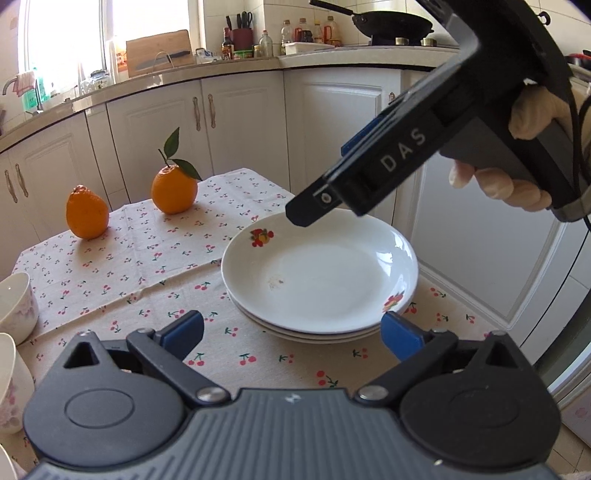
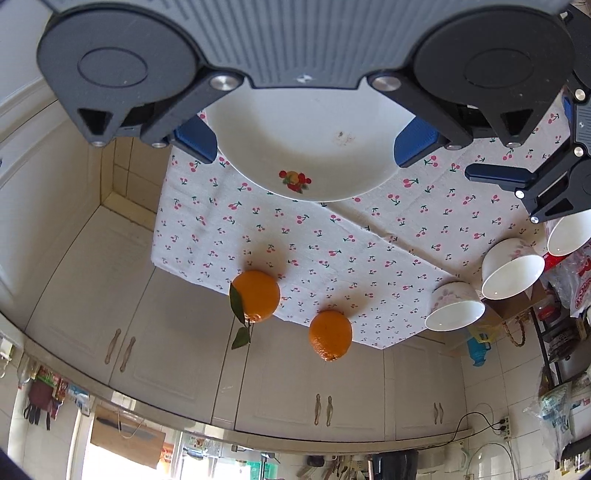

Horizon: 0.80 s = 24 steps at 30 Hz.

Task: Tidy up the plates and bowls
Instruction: 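Open the right tool to release the plate on the stack, then move the right tool to a white bowl and grip its rim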

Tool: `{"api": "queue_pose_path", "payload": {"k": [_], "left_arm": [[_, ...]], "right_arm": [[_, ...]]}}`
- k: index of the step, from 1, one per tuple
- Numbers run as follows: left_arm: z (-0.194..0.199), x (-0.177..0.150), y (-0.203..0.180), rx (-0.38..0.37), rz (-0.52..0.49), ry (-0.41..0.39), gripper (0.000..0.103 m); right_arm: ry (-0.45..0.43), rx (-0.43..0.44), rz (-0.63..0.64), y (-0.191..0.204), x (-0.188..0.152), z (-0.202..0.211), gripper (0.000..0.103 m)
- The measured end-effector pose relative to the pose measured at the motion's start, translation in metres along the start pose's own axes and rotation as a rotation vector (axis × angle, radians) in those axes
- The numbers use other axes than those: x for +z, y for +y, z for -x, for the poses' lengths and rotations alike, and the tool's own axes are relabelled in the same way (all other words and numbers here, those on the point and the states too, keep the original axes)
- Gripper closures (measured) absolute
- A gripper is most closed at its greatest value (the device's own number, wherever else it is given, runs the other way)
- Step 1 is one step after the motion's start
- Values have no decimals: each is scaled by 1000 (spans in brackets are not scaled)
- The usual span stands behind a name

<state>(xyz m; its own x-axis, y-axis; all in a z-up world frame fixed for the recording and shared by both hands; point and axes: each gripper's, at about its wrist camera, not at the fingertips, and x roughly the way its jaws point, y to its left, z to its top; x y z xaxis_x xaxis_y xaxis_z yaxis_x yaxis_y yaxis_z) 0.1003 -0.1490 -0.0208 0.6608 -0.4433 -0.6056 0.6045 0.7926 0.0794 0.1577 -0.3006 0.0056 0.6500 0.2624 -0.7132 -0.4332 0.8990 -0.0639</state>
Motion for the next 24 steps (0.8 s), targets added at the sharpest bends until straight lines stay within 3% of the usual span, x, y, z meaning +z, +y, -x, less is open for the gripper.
{"api": "queue_pose_path", "payload": {"k": [4, 9, 14, 24], "left_arm": [[20, -6, 12, 7, -10, -16, 1], [47, -22, 32, 32, 5, -5, 1], [83, -46, 58, 104, 27, -9, 1], [129, -99, 108, 272, 91, 38, 1]], "right_arm": [[-61, -25, 17, 29, -1, 10, 0], [-98, 5, -19, 62, 1, 15, 0], [-119, -29, -33, 98, 2, 10, 0], [-155, 55, -48, 158, 12, -7, 0]]}}
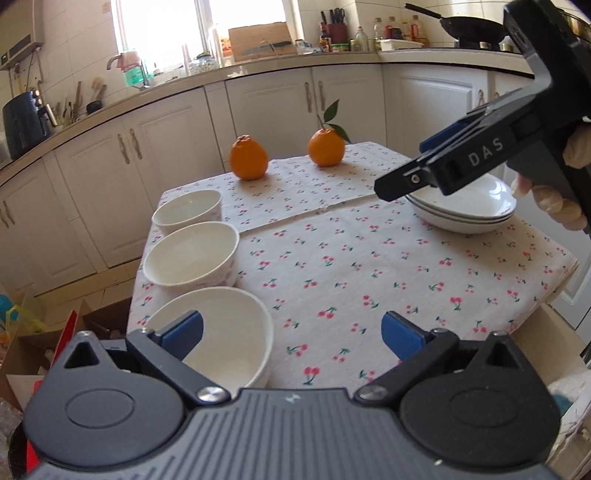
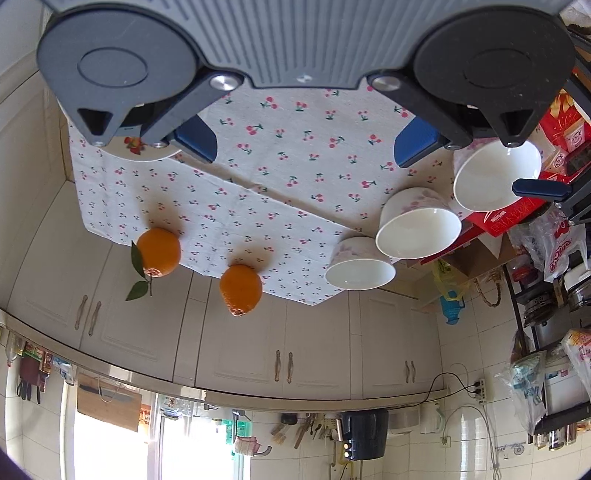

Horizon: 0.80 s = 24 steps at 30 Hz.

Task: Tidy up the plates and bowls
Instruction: 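Move the right tool to a white bowl and grip its rim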

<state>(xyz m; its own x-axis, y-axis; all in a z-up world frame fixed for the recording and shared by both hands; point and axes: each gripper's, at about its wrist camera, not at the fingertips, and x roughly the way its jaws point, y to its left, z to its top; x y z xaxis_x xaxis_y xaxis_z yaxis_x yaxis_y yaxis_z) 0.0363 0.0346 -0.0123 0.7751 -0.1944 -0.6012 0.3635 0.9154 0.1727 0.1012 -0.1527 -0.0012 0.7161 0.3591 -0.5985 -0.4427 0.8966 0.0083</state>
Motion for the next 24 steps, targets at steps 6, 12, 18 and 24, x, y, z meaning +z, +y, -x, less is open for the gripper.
{"api": "queue_pose_path", "payload": {"k": [6, 12, 18, 24], "left_arm": [[10, -17, 23, 56, 28, -4, 1], [3, -31, 38, 67, 55, 26, 1], [-8, -41, 48, 72, 84, 50, 1], [-15, -45, 53, 37, 99, 53, 2]], "right_arm": [[9, 56, 49, 34, 6, -9, 0], [21, 137, 107, 64, 13, -18, 0], [46, 275, 131, 87, 20, -33, 0], [103, 389, 160, 107, 23, -60, 1]]}}
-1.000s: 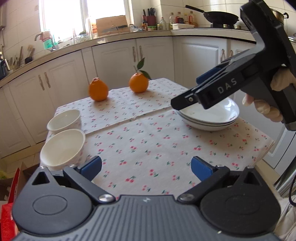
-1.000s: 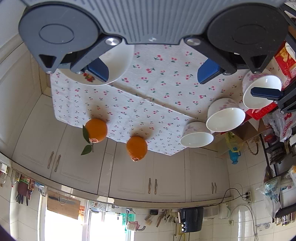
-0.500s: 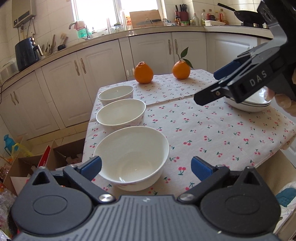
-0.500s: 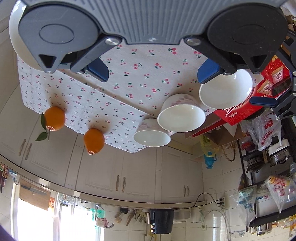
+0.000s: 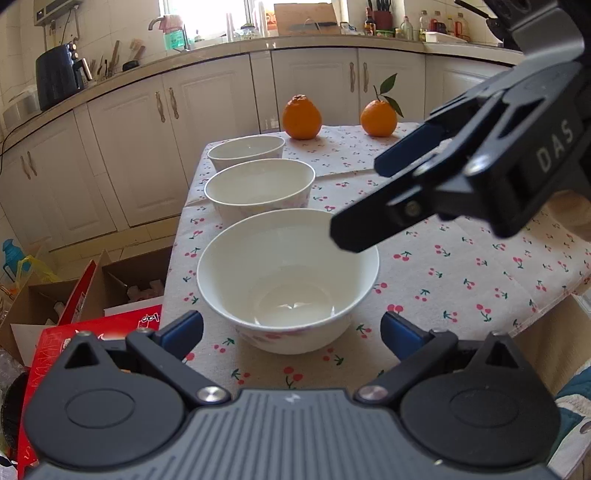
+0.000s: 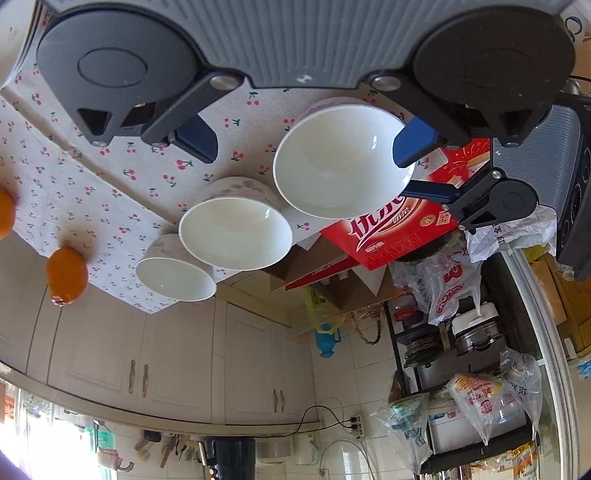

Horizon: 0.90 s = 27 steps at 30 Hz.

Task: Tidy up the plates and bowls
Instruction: 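Move the right tool to a white bowl and grip its rim, then carry the white bowl with the right tool toward the plate stack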

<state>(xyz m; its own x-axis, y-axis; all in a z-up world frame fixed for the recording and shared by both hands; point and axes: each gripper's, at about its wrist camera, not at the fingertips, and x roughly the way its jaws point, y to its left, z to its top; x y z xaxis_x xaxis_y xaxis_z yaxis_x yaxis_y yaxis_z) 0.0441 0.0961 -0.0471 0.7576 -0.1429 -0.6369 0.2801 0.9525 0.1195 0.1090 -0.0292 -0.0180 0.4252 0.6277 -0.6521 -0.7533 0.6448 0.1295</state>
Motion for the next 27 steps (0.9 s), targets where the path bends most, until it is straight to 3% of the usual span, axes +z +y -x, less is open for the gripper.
{"api": "queue_pose_path", "payload": {"k": [4, 9, 15, 27], "left_arm": [[-3, 1, 1, -15, -11, -2, 4], [-3, 2, 2, -29, -14, -11, 5], [-3, 4, 4, -29, -6, -8, 9], [-2, 9, 8, -34, 10, -9, 12]], "right_arm": [[30, 51, -21, -2, 5, -21, 5], [70, 70, -53, -7, 6, -38, 24], [91, 90, -78, -13, 3, -46, 38], [87, 115, -113, -17, 2, -43, 38]]}}
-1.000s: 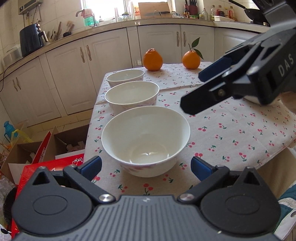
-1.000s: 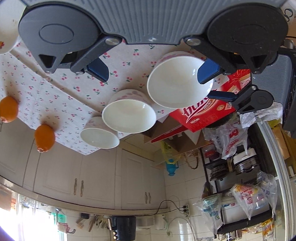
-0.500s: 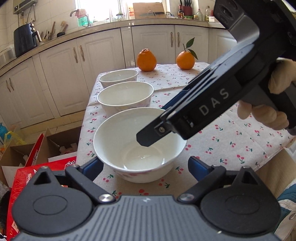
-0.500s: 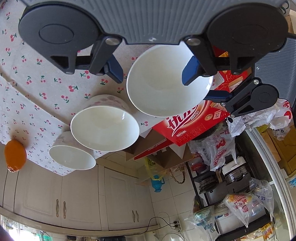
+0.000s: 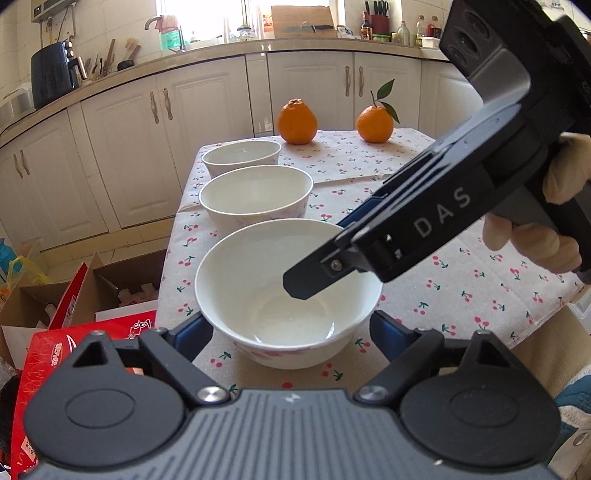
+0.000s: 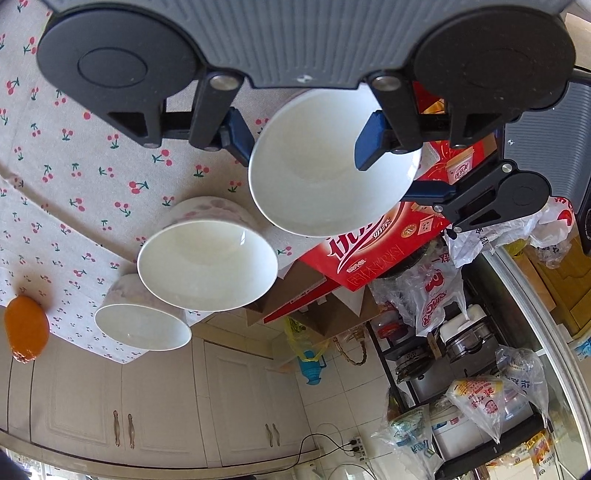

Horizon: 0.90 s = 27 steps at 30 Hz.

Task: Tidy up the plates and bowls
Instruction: 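Carry the white bowl with the right tool toward the plate stack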

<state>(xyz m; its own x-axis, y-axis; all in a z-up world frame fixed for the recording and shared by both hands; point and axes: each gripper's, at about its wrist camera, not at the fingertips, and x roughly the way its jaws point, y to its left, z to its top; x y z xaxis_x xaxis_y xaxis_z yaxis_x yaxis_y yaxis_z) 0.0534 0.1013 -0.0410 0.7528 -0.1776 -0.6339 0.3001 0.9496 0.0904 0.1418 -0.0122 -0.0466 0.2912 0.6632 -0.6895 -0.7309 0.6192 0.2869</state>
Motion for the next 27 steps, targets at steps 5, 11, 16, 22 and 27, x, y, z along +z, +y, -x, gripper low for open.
{"api": "queue_pose_path", "payload": {"k": [5, 11, 16, 22, 27], "left_arm": [[2, 4, -4, -6, -11, -6, 12], [-4, 12, -16, -43, -33, 0, 12], [-10, 23, -34, -89, -70, -12, 12], [-19, 39, -58, -148, -113, -31, 12], [-24, 48, -76, -188, -138, -39, 12]], "right_arm": [[-5, -2, -11, -2, -4, 6, 38], [-19, -38, -30, -8, -10, 23, 38], [-39, -72, -78, -21, -21, 42, 38], [-62, -116, -145, -41, -33, 70, 38], [-74, -163, -167, -51, -43, 89, 38]]}}
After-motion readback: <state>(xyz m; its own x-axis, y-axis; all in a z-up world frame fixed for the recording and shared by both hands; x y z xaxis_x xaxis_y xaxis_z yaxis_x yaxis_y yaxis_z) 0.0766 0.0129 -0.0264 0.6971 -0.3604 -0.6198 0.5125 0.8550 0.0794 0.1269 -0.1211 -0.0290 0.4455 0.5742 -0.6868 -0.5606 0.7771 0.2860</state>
